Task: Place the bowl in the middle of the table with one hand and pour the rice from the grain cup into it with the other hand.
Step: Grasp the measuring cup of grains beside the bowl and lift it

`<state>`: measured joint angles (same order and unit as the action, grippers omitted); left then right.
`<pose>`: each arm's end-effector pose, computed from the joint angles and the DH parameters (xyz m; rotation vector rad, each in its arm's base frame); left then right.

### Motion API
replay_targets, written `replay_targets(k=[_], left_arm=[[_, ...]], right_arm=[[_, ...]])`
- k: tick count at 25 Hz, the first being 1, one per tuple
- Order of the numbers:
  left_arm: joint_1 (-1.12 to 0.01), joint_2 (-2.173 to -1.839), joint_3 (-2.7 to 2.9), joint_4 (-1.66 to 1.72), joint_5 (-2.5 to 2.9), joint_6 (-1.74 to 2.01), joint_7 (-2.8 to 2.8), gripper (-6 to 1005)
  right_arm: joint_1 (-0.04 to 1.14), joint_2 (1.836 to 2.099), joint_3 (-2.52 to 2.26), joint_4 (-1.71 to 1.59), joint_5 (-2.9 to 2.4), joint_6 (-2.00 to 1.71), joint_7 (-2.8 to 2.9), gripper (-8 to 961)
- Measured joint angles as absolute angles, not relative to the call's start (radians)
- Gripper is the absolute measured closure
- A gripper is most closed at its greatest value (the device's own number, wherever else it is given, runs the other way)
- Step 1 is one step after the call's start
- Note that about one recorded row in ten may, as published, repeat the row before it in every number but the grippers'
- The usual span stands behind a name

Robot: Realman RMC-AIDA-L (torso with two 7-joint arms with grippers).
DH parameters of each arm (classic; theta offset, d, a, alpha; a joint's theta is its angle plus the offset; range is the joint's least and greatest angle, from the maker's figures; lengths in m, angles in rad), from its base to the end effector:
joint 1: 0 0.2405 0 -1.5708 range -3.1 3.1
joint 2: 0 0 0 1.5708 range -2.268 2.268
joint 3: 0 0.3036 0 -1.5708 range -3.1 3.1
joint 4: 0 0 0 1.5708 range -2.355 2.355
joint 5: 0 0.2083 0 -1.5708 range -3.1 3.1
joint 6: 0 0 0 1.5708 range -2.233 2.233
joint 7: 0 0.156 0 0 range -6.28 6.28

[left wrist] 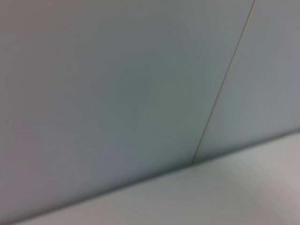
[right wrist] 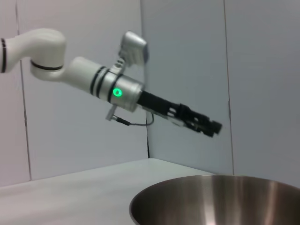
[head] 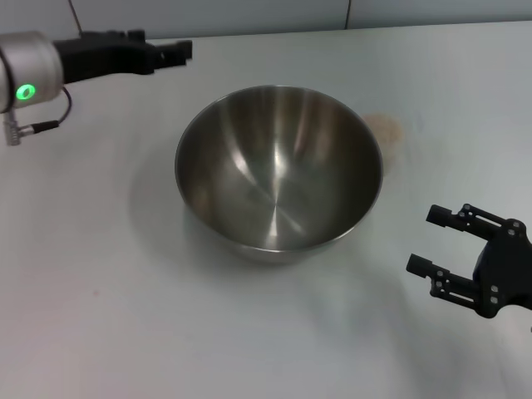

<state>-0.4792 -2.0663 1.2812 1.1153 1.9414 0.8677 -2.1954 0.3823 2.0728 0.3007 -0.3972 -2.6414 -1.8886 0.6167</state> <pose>-0.2308 0.4350 -0.0155 -2.2903 -0.9021 -0.4947 0.3603 0.2366 -0.0309 -2.4461 0.3307 0.9284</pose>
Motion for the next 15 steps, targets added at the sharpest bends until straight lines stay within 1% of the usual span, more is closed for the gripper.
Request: replay_targets(k=[3, 5, 7, 8, 9, 10, 12, 13, 15], left_arm=[[-0.423, -2.064, 1.261, 1.134, 1.762, 0.928, -2.046, 165], [-0.388, -2.063, 1.223, 1.124, 1.618, 1.042, -1.881, 165], [-0.377, -2.063, 1.200, 1.114, 1.572, 1.097, -1.821, 165], [-0.363, -2.063, 1.143, 1.085, 1.507, 1.237, -1.715, 165], [-0.363, -2.063, 1.143, 1.085, 1.507, 1.237, -1.715, 165], [-0.360, -2.061, 1.088, 1.052, 1.491, 1.354, -1.653, 165], [-0.360, -2.061, 1.088, 1.052, 1.491, 1.354, -1.653, 165], [-0.361, -2.058, 1.019, 0.996, 1.496, 1.511, -1.547, 165], [-0.350, -2.054, 0.991, 0.951, 1.500, 1.623, -1.432, 164]], right_arm=[[0.393, 2.073, 0.301, -0.397, -2.641, -1.875, 0.617, 243], [0.400, 2.072, 0.301, -0.396, -2.641, -1.869, 0.617, 243], [0.407, 2.072, 0.303, -0.395, -2.641, -1.863, 0.617, 243], [0.412, 2.072, 0.307, -0.394, -2.639, -1.856, 0.617, 243], [0.415, 2.072, 0.309, -0.393, -2.635, -1.848, 0.617, 243], [0.418, 2.073, 0.309, -0.391, -2.628, -1.836, 0.617, 243], [0.423, 2.075, 0.308, -0.387, -2.609, -1.809, 0.617, 243], [0.425, 2.075, 0.308, -0.383, -2.603, -1.796, 0.617, 243], [0.428, 2.075, 0.311, -0.372, -2.599, -1.779, 0.617, 243]])
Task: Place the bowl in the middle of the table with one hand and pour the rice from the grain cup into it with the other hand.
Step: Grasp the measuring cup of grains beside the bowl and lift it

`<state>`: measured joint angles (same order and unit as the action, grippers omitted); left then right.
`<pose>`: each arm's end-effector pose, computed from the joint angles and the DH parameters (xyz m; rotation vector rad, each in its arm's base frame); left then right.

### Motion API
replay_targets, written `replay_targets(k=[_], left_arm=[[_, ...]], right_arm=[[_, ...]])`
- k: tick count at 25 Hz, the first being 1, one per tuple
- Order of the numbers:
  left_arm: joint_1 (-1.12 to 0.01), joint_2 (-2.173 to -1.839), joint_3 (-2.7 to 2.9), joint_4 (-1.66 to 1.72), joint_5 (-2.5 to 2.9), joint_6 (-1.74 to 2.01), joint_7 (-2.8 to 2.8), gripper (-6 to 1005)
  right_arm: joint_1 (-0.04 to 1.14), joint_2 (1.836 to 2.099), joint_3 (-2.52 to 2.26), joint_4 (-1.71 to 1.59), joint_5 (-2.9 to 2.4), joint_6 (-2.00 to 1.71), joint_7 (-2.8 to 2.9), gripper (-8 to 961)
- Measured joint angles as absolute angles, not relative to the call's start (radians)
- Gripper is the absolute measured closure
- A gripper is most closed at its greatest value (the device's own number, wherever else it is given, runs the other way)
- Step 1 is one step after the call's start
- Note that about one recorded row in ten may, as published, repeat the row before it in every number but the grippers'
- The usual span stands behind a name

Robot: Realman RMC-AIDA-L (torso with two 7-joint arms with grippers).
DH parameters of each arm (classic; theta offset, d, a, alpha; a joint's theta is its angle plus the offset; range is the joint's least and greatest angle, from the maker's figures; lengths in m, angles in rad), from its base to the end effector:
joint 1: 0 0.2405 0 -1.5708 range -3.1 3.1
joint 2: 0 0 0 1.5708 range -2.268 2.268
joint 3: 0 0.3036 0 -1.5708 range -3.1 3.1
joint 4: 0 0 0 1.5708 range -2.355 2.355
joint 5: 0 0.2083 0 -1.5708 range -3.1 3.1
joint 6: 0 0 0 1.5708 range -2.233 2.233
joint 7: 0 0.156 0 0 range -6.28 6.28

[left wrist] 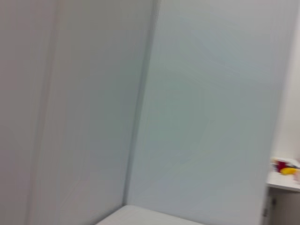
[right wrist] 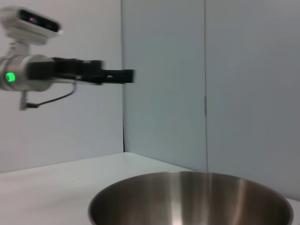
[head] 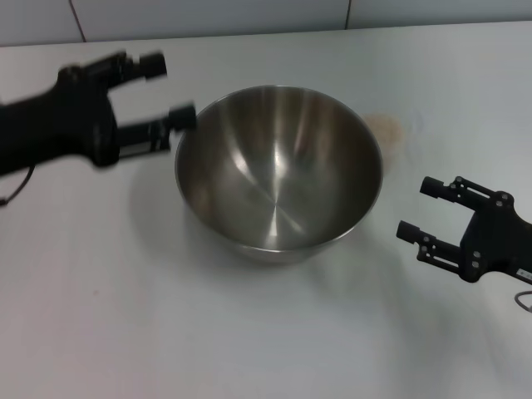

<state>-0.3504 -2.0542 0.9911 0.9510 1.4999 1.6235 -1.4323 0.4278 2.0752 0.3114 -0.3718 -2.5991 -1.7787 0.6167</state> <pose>-0.2476 0.3319 0.0165 -2.6310 -0.3312 -1.0361 0.3583 0.2653 -0.0355 -2.3968 0.3321 0.8667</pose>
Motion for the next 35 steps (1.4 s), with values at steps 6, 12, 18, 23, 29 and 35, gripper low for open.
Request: replay_targets(k=[6, 12, 18, 23, 29, 35], left_arm=[[-0.319, -2.051, 1.010, 0.923, 1.565, 1.755, -1.268, 164], [-0.339, -2.060, 1.013, 0.906, 1.696, 1.771, -1.256, 165], [-0.352, -2.060, 1.009, 0.888, 1.709, 1.768, -1.247, 169], [-0.353, -2.060, 1.008, 0.887, 1.710, 1.768, -1.246, 171], [-0.356, -2.060, 1.009, 0.887, 1.710, 1.770, -1.245, 171], [-0.357, -2.060, 1.010, 0.887, 1.710, 1.769, -1.245, 170]], right_arm=[[0.422, 2.076, 0.314, -0.350, -2.560, -1.753, 0.617, 244], [0.405, 2.076, 0.318, -0.338, -2.522, -1.748, 0.617, 244], [0.386, 2.077, 0.318, -0.337, -2.474, -1.736, 0.618, 244], [0.378, 2.079, 0.318, -0.330, -2.449, -1.705, 0.619, 243], [0.369, 2.079, 0.325, -0.307, -2.410, -1.673, 0.619, 243], [0.350, 2.078, 0.331, -0.263, -2.284, -1.600, 0.620, 243]])
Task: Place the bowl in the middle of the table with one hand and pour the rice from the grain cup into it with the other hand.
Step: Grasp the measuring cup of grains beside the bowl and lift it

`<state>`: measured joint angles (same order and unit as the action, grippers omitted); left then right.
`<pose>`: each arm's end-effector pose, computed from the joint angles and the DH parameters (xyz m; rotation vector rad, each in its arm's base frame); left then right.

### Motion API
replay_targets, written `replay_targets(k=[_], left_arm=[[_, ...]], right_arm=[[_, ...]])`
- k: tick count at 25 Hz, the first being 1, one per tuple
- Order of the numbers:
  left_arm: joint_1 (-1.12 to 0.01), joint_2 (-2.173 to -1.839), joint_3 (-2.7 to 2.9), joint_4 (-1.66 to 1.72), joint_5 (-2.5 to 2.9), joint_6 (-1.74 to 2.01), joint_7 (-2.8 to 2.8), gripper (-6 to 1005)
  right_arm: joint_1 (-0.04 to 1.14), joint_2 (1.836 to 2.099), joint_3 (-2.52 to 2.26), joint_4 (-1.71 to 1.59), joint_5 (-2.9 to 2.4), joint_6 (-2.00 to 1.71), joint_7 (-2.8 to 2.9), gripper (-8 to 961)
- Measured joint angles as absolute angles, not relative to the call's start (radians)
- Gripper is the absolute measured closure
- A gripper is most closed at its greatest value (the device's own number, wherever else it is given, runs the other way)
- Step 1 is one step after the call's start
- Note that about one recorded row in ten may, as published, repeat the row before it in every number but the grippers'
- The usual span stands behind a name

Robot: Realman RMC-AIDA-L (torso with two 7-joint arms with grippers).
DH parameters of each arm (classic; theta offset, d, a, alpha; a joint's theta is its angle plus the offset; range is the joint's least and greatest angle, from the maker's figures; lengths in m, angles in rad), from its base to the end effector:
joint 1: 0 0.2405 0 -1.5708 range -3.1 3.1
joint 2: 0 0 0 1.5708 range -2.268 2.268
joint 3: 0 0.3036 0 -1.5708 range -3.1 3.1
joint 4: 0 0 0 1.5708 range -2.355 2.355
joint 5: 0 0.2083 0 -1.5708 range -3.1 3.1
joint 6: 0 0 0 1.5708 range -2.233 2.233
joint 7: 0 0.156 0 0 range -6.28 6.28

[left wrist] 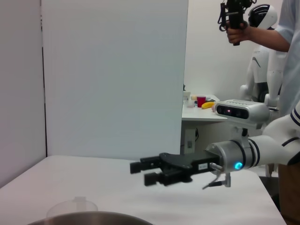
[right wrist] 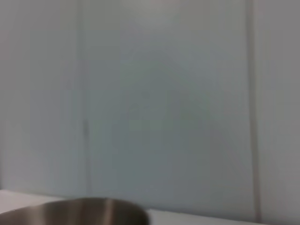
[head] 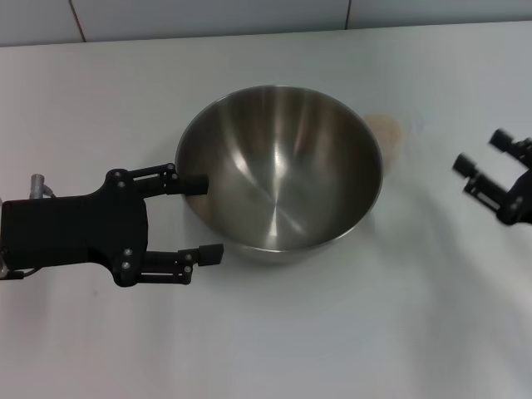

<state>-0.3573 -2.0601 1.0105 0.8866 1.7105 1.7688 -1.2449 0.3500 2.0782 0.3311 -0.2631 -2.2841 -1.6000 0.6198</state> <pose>-0.2652 0.2972 -0.0177 -2.8985 -0.1308 -0.8700 0.3871 0.2758 -0.0196 -1.9993 0.5178 0.8439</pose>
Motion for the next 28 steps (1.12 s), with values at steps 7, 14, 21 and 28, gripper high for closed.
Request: replay_targets(k=[7, 14, 21, 28], left_arm=[[-0.357, -2.059, 1.010, 0.887, 1.710, 1.772, -1.245, 170], [-0.357, -2.057, 1.004, 0.887, 1.710, 1.767, -1.245, 170], [-0.357, -2.057, 1.004, 0.891, 1.710, 1.767, -1.244, 170], [-0.367, -2.054, 1.002, 0.894, 1.710, 1.766, -1.237, 170]], right_arm=[[0.370, 2.078, 0.327, -0.224, -2.214, -1.448, 0.620, 243], [0.414, 2.079, 0.324, -0.180, -2.210, -1.331, 0.619, 243], [0.451, 2.080, 0.322, -0.141, -2.212, -1.231, 0.618, 243], [0.480, 2.079, 0.319, -0.108, -2.216, -1.155, 0.617, 244]])
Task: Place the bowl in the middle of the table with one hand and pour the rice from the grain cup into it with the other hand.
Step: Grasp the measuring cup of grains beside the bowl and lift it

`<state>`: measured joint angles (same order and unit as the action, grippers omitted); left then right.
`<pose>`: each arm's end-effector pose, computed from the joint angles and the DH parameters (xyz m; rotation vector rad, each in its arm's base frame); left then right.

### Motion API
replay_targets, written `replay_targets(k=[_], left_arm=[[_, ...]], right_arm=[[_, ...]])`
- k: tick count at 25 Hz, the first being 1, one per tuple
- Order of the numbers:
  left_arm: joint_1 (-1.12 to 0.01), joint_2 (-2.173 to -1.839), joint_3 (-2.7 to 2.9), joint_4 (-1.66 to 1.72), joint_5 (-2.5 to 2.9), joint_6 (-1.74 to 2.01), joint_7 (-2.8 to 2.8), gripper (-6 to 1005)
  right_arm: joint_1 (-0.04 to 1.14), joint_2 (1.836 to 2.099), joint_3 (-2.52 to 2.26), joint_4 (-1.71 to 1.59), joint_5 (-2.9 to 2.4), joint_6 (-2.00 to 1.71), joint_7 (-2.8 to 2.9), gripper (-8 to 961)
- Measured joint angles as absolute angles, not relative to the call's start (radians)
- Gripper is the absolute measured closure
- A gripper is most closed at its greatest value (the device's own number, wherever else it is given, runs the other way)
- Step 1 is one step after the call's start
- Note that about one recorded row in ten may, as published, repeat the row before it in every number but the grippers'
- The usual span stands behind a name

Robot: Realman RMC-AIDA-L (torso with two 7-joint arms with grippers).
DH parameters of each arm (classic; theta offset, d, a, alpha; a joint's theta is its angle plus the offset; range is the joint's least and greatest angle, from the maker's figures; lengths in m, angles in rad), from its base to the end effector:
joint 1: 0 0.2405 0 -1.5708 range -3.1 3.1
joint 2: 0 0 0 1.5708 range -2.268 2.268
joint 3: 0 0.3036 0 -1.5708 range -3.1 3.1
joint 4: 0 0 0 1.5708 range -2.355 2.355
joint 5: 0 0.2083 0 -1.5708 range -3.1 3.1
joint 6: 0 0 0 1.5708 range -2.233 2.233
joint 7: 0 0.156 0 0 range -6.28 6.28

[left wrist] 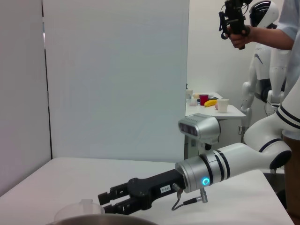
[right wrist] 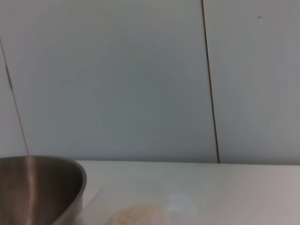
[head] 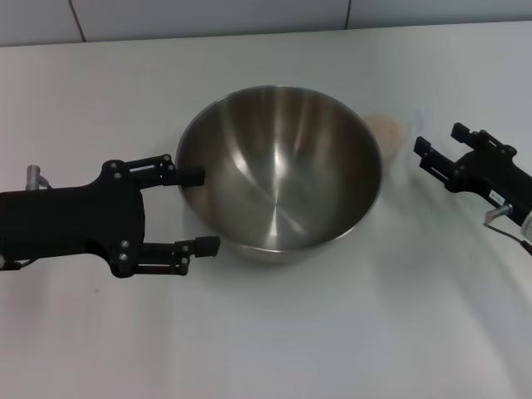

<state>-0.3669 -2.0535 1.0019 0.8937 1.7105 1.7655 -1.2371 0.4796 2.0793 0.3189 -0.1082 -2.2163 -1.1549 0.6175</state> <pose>-0.2638 0.3021 -0.0132 -2.8880 -0.0983 -0.8566 0.3859 0.3425 -0.0584 -1.9567 0.7403 0.6490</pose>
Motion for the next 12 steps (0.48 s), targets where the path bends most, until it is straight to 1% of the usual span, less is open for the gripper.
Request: replay_targets(k=[12], left_arm=[[-0.388, -2.049, 1.002, 0.887, 1.713, 1.763, -1.230, 170]], right_arm=[[0.513, 2.078, 0.330, -0.090, -2.212, -1.105, 0.617, 244]])
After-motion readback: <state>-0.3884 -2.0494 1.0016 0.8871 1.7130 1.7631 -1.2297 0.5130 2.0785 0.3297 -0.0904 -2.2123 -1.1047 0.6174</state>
